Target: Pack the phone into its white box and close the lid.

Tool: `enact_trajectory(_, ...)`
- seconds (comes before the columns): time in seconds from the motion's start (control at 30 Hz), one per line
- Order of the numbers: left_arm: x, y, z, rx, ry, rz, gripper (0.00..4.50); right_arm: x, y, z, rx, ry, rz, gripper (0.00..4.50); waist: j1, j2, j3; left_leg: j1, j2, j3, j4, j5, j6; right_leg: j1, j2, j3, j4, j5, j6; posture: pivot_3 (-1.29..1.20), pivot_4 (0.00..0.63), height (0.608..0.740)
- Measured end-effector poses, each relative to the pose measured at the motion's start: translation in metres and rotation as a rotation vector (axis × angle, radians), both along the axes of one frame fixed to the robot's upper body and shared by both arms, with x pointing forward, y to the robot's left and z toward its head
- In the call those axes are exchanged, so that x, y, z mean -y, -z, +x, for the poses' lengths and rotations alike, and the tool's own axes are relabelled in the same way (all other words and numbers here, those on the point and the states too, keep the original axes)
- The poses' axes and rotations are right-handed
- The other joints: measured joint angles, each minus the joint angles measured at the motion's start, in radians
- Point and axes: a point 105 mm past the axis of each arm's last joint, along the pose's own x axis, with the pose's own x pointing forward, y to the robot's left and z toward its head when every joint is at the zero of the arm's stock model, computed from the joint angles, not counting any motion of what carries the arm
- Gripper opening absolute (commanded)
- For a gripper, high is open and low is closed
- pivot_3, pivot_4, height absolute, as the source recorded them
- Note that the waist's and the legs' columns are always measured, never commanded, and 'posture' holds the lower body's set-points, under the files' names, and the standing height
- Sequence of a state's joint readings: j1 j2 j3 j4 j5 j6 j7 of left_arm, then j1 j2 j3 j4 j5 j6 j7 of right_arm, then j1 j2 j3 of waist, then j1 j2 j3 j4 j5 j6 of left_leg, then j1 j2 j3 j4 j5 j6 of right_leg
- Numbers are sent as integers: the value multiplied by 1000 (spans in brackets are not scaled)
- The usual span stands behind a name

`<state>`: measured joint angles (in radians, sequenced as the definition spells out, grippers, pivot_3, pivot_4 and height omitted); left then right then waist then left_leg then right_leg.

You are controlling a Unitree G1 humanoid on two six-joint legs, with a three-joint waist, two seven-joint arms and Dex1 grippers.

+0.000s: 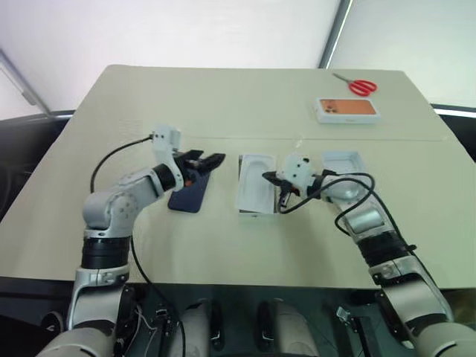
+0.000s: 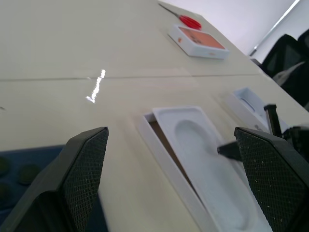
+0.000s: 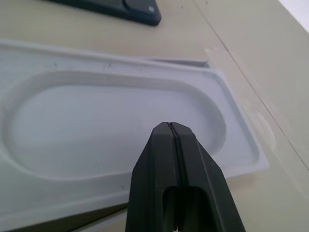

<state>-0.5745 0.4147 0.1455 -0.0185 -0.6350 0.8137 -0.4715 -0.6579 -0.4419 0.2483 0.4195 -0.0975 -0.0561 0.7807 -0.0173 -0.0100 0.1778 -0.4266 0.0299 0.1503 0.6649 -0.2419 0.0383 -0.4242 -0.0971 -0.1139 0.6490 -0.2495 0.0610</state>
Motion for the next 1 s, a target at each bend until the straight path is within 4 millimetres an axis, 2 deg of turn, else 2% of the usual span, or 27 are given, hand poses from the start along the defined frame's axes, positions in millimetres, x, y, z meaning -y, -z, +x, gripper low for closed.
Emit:
enact_trajectory(0.17,-7,10,0,15,-42,32,4410,-17,-11,9,87,-29,-52,25,5,0,0,0,0,0,0,0,0,0,0,0,0,0,0,0,150,738)
enact_trajectory(0.3,-1,15,1,7,-52,26,4410,-20,7,8,83,-57,-141,25,4,0,0,0,0,0,0,0,0,0,0,0,0,0,0,0,150,738)
enact_trajectory(0.6,5,10,0,18,-53,-10,4410,-39,12,2,73,-117,-119,25,-3,0,0,0,1,0,0,0,0,0,1,0,0,0,0,0,150,738)
enact_trajectory(0.87,2,10,1,20,-64,-10,4410,-39,14,3,72,-113,-115,25,0,0,0,0,0,0,0,0,0,0,0,0,0,0,0,0,150,738)
enact_trajectory(1.0,4,10,1,19,-65,-10,4410,-36,15,9,94,-77,-121,25,-1,0,0,0,0,0,0,0,0,0,0,0,0,0,0,0,150,738)
